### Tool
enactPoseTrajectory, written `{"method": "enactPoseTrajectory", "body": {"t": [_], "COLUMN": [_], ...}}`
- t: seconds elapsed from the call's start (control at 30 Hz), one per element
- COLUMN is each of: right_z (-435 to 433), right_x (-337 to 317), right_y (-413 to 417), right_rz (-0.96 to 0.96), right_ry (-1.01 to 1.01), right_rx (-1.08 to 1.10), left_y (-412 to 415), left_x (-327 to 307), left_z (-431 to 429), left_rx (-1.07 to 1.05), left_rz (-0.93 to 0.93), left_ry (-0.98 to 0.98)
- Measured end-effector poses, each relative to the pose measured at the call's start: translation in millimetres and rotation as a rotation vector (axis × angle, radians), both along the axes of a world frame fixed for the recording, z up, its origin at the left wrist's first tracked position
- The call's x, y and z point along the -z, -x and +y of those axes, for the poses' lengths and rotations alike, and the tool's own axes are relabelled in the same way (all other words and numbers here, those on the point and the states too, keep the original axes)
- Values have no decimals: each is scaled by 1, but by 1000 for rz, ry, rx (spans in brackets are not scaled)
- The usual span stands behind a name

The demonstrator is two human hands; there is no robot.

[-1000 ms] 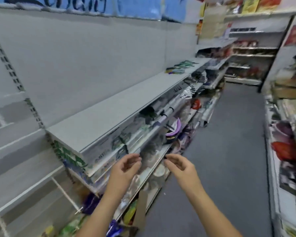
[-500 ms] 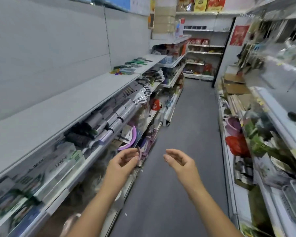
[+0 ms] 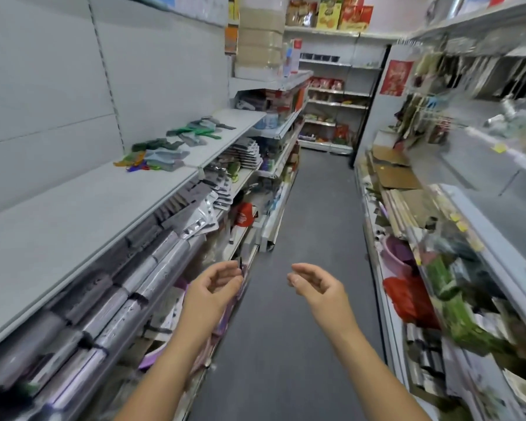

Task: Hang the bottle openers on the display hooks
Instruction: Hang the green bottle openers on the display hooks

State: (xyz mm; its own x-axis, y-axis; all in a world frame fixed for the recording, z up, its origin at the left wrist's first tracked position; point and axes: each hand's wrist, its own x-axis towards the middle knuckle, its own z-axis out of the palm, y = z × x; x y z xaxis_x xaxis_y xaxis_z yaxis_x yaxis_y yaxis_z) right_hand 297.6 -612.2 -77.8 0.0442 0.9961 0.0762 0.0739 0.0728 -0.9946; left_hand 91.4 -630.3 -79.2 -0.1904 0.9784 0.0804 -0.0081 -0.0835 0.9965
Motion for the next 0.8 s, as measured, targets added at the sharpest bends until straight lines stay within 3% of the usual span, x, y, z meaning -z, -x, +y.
{"method": "enactPoseTrajectory", "body": {"t": [0.2, 0.4, 0.8], "right_z": [180, 351, 618], "right_x": [14, -6, -33], "right_y": [-20, -18, 105], "right_rz": [11, 14, -56], "right_ry": [-1, 34, -29], "right_rx": [-100, -262, -544], "left_y": [-17, -21, 68], "left_x": [13, -14, -49], "left_z": [163, 302, 525], "left_rx": [-80, -217, -525], "left_rz": [27, 53, 86], "left_ry": [24, 38, -30]}}
